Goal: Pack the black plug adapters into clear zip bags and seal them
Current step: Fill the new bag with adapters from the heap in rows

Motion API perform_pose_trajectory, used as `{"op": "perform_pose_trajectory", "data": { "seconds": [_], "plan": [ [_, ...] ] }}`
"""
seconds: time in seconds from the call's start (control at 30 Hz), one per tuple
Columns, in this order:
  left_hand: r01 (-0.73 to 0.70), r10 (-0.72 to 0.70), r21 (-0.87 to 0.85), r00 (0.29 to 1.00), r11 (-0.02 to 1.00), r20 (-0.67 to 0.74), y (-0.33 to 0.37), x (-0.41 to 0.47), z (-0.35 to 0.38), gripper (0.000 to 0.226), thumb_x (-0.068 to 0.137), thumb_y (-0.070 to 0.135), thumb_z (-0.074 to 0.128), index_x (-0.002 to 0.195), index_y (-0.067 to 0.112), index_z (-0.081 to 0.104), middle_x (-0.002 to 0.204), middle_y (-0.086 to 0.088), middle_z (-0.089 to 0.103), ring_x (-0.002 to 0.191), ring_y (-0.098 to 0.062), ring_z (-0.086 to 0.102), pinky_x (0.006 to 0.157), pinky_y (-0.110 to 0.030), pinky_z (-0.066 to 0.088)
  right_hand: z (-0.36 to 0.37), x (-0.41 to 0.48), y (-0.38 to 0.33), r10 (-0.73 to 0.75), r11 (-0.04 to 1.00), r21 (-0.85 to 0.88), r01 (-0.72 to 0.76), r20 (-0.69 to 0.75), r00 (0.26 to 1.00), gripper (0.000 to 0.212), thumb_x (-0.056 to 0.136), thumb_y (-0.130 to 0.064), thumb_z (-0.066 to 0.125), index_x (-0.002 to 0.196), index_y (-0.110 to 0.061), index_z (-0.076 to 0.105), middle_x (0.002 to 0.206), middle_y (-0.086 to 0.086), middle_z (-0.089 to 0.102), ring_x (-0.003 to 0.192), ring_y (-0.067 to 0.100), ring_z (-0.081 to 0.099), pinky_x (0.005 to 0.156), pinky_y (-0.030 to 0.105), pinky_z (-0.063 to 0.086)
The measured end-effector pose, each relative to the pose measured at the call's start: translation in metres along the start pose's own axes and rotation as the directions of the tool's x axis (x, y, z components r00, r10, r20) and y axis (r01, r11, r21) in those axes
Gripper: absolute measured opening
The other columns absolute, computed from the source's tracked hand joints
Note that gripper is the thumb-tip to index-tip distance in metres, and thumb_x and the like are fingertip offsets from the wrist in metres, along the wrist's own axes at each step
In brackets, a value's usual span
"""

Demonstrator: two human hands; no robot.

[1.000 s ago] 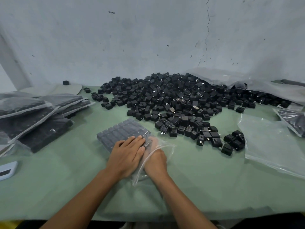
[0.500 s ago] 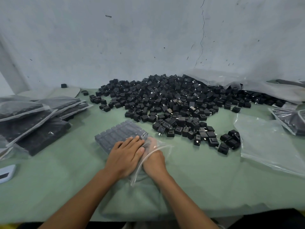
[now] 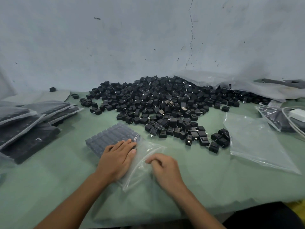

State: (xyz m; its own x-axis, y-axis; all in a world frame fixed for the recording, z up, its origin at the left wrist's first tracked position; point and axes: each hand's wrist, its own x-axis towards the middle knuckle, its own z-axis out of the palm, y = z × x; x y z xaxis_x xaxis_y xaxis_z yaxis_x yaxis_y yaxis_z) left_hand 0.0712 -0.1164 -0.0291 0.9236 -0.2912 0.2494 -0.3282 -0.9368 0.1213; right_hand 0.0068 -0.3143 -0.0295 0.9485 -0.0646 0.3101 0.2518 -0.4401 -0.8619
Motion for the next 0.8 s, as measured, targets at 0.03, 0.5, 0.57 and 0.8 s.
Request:
{"op": "perform_pose_trajectory", "data": {
  "seconds": [0.03,0.5,0.57,0.8],
  "plan": [
    [0.002,-0.002,-0.003,1.0,1.0,0.002,0.0,0.0,0.0,0.056,0.099,0.058,0.006,0.148,0.048,0.032,0.158,0.023,0.026,0.148,-0.002,0.02,0.114,-0.03,0.015,-0.013,0.004,0.005,-0.005,1.0,-0.025,0.003,-0.099,0.995,0.025,0.085,-0.01,0.054,0.077,-0.028,0.07,0.082,-0.02,0.069,0.081,0.001,0.062,0.074,0.02,0.047],
    [0.01,-0.009,0.024,1.0,1.0,-0.003,0.003,-0.002,-0.001,0.056,0.099,0.059,0.005,0.148,0.048,0.032,0.158,0.024,0.026,0.148,-0.002,0.02,0.113,-0.028,0.016,-0.061,0.045,0.064,0.076,0.705,-0.66,-0.262,-0.296,0.952,0.046,0.098,-0.036,0.048,0.143,-0.041,0.042,0.137,0.014,0.041,0.115,0.03,0.038,0.098,0.039,0.037],
    [0.013,-0.013,0.018,1.0,1.0,-0.005,0.004,-0.002,-0.002,0.06,0.096,0.06,0.003,0.147,0.048,0.033,0.158,0.024,0.027,0.148,-0.002,0.02,0.113,-0.028,0.016,-0.06,0.044,0.065,0.084,0.692,-0.67,-0.271,-0.298,0.951,0.045,0.098,-0.038,0.048,0.143,-0.038,0.043,0.141,0.014,0.04,0.118,0.03,0.038,0.101,0.039,0.035],
    [0.013,-0.013,0.014,1.0,1.0,0.008,0.002,-0.002,0.0,0.055,0.1,0.058,0.007,0.148,0.048,0.031,0.159,0.024,0.026,0.148,-0.002,0.019,0.114,-0.029,0.015,-0.062,0.041,0.061,0.062,0.746,-0.618,-0.246,-0.304,0.951,0.043,0.096,-0.028,0.05,0.139,-0.026,0.051,0.135,0.01,0.048,0.116,0.029,0.042,0.101,0.038,0.036]
  ]
}}
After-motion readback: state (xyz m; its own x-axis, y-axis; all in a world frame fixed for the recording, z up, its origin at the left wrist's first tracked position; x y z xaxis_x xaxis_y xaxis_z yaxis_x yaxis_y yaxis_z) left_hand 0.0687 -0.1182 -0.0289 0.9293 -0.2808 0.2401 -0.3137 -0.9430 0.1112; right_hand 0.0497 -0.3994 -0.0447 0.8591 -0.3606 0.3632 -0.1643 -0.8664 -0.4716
